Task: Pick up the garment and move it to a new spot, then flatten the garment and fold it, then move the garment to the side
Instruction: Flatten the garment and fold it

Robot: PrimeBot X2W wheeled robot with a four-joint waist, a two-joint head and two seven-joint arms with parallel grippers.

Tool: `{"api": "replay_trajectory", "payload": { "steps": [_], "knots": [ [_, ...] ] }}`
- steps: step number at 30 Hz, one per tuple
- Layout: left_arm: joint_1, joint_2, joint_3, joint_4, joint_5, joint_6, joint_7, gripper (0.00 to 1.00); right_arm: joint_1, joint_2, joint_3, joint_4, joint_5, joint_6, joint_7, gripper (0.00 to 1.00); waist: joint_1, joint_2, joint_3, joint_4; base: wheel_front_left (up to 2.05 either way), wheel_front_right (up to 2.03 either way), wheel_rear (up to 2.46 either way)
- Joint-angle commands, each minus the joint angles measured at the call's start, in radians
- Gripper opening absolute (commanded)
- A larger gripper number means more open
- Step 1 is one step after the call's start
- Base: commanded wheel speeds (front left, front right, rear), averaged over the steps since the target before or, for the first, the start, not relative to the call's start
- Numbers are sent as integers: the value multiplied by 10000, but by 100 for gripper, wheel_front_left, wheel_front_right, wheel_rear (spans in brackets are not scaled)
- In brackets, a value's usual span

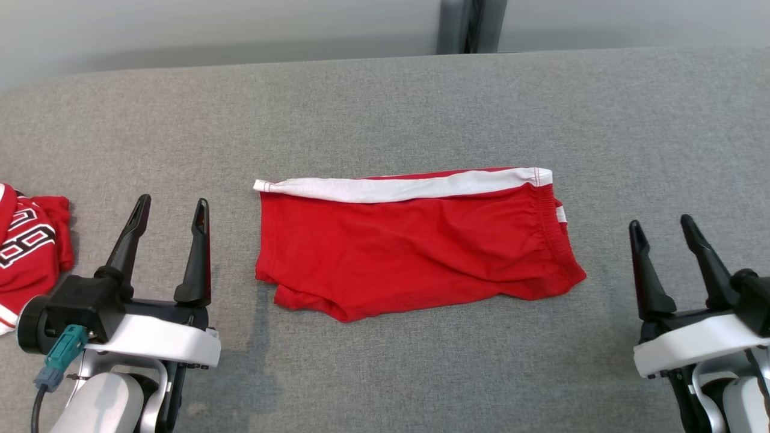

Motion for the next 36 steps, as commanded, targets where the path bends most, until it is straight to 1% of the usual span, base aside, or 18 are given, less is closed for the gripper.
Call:
{"api": "replay_trajectory", "payload": {
  "steps": [1,4,8,11,12,15,19,22,23,24,25,26,27,31,36],
  "knots": [
    [-24,12,-3,17,-31,-27,0,100,-96,-91,56,36,106,1,94,100,0,0,40,33,0,0,0],
    [-94,-47,-63,27,-9,-13,-12,100,-347,-164,428,279,296,1,447,100,0,0,129,90,0,0,0],
    [-266,-134,-199,67,14,-88,10,100,-880,-308,1040,915,753,1,879,100,0,0,309,204,0,0,0],
    [-400,-173,-332,70,93,-80,31,100,-1307,-393,1470,1556,1083,1,1085,100,0,0,486,283,0,0,0],
    [-458,-175,-368,191,54,-172,0,100,-1596,-447,1670,2043,1276,1,1239,100,0,0,623,312,0,0,0],
    [-628,-242,-420,353,32,-252,-63,100,-1970,-486,2012,2743,1615,1,1464,100,0,0,781,364,0,0,0],
    [-800,-328,-461,579,24,-332,-168,100,-2155,-548,2479,3492,2085,1,1813,100,0,0,915,422,0,0,0],
    [-818,-362,-489,684,23,-346,-207,100,-2075,-602,2748,3702,2401,1,2028,100,0,0,938,435,0,0,0],
    [-843,-372,-498,717,21,-343,-211,100,-2009,-622,2861,3725,2587,1,2078,66,0,0,940,439,0,0,0],
    [-871,-384,-503,747,13,-357,-227,100,-1914,-642,2957,3694,2786,1,2108,44,0,0,946,437,0,0,0],
    [-899,-395,-516,786,10,-371,-247,100,-1805,-683,3026,3633,2982,1,2154,31,0,0,945,439,0,0,0],
    [-918,-405,-525,811,3,-379,-260,100,-1686,-758,3064,3561,3135,1,2177,3,0,0,946,434,0,0,0],
    [-930,-409,-531,840,-4,-386,-272,100,-1569,-831,3092,3494,3286,1,2210,0,0,0,945,429,0,0,0],
    [-952,-412,-504,885,-45,-344,-293,100,-1265,-1030,2892,2876,3858,-3,1923,0,0,0,966,345,0,0,0],
    [-927,-357,-451,879,-70,-282,-298,100,-1045,-1261,2604,2417,4256,-11,1719,0,0,0,963,231,0,0,0]
  ]
}}
